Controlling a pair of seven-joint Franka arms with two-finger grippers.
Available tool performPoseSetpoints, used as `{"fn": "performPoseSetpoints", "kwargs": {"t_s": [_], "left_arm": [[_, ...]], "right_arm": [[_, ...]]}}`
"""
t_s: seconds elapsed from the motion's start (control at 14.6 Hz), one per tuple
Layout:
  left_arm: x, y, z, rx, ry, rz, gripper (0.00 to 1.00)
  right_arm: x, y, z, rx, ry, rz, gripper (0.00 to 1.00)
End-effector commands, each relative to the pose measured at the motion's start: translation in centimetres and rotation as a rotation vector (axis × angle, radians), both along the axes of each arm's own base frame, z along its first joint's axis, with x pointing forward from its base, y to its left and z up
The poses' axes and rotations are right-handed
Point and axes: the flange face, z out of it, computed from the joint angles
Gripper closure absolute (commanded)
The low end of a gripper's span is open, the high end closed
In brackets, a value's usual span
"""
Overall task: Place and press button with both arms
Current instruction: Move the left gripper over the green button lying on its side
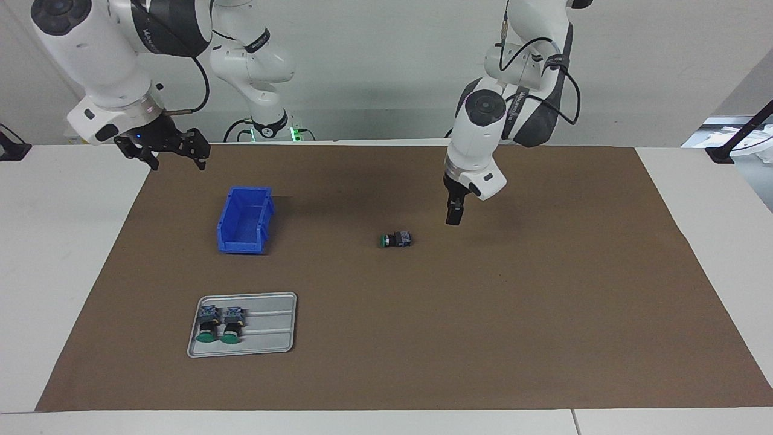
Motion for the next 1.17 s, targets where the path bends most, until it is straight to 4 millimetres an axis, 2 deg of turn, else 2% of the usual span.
{"fn": "performPoseSetpoints", "kwargs": {"t_s": [0.0,0.07,0.14,0.27,0.34,0.48,0.55,0.75,1.1], "left_arm": [[0.2,-2.3,-0.6,-0.020,-0.025,0.083,0.00],[-0.1,-3.4,-0.9,-0.032,-0.041,0.093,0.00],[0.1,-4.1,-2.1,-0.038,-0.047,0.115,0.00],[-1.0,-7.1,-5.1,-0.026,-0.038,0.109,0.00],[-0.8,-7.6,-5.8,-0.025,-0.038,0.119,0.00],[-0.3,-8.0,-5.8,-0.038,-0.047,0.136,0.00],[0.0,-8.3,-6.8,-0.031,-0.045,0.148,0.00],[0.3,-8.8,-8.4,-0.034,-0.049,0.163,0.00],[0.2,-10.0,-9.3,-0.041,-0.053,0.213,0.00]], "right_arm": [[-0.6,-1.1,0.7,0.010,0.002,0.005,0.01],[-0.7,-1.5,0.8,0.012,0.005,-0.002,0.01],[-0.7,-1.3,0.8,0.012,0.004,0.001,0.01],[-0.7,-1.1,0.8,0.013,0.005,0.004,0.01],[-0.8,-1.1,0.8,0.013,0.005,0.003,0.01],[-0.9,-1.3,0.9,0.013,0.005,-0.003,0.01],[-1.0,-1.3,1.2,0.012,-0.003,-0.005,0.01],[-1.3,-0.5,1.8,0.011,-0.015,0.009,0.01],[-1.3,-0.7,1.8,0.011,-0.015,0.006,0.01]]}}
